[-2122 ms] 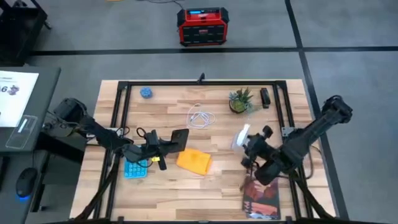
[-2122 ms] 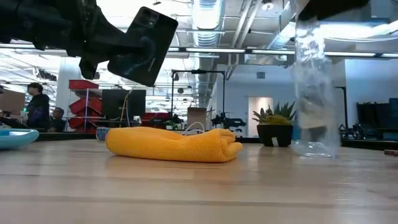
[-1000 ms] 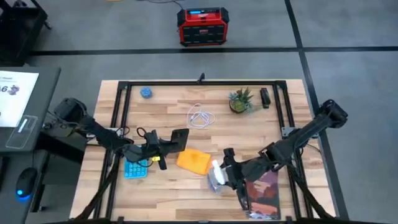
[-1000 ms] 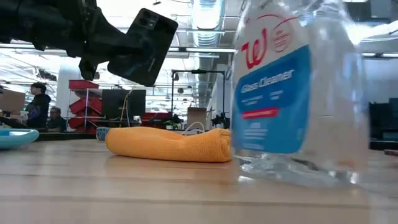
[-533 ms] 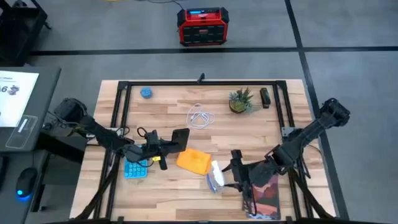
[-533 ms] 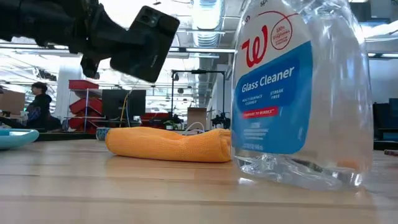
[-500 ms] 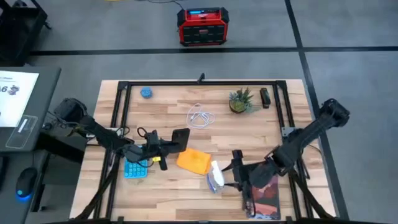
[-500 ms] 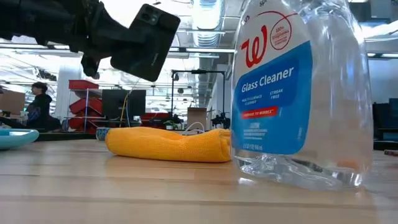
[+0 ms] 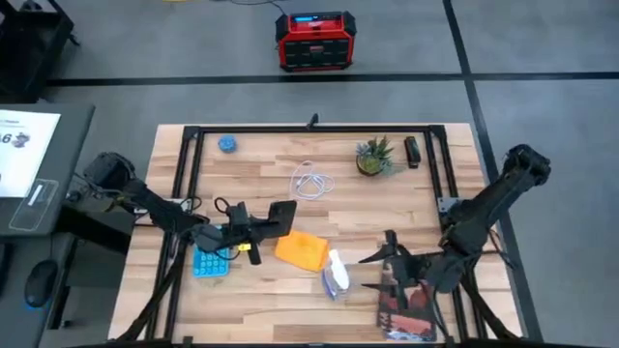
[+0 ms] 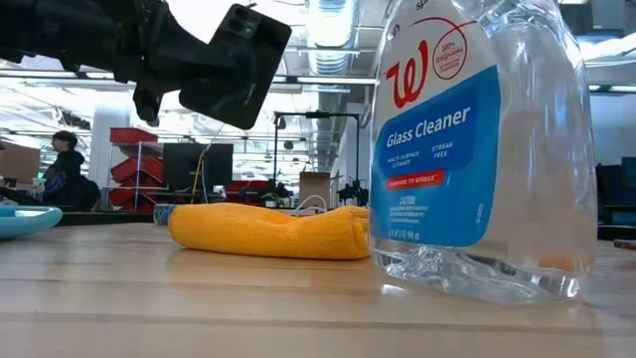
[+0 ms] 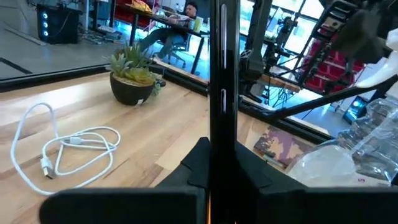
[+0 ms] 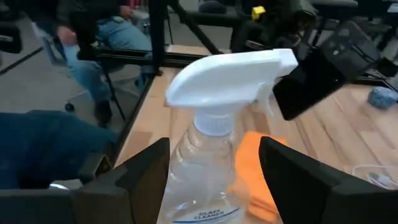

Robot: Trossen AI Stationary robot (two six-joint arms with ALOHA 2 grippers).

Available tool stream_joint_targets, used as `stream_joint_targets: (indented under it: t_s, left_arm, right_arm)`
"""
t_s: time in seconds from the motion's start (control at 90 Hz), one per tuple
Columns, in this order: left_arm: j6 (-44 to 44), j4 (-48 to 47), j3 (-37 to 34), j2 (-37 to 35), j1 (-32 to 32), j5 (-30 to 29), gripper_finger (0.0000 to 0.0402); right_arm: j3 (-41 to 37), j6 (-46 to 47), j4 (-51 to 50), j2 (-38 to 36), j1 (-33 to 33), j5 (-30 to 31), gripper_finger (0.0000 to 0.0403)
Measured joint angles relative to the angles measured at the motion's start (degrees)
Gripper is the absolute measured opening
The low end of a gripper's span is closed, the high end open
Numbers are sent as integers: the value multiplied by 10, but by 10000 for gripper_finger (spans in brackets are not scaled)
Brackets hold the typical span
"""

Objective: Apply microfiber cloth
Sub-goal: Spray the black cellphone

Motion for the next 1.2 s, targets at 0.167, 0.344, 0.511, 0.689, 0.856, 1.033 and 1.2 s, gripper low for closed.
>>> stream_joint_targets:
  t_s: [0.167, 0.344, 0.511, 0.689, 0.856, 1.033, 1.2]
  left_arm:
    - [0, 0, 0, 0, 0, 2, 11]
    - [0, -4, 0, 0, 0, 2, 11]
    - [0, -17, 0, 0, 0, 2, 11]
    - [-2, -18, 0, 0, 0, 2, 11]
    - [-7, -18, 0, 0, 0, 2, 11]
    - [-18, -16, 0, 0, 8, 2, 11]
    - [-17, -17, 11, 0, 18, 7, 11]
  right_arm:
    - [0, -18, 47, 41, -32, -30, 239]
    - [-1, -56, 55, 57, -56, -61, 258]
    - [-1, -92, 62, 57, -68, -76, 272]
    - [-1, -95, 62, 57, -94, -103, 304]
    - [-1, -98, 66, 59, -114, -122, 345]
    - [-1, -125, 127, 88, -135, -160, 370]
    - [-1, -143, 175, 113, -142, -162, 372]
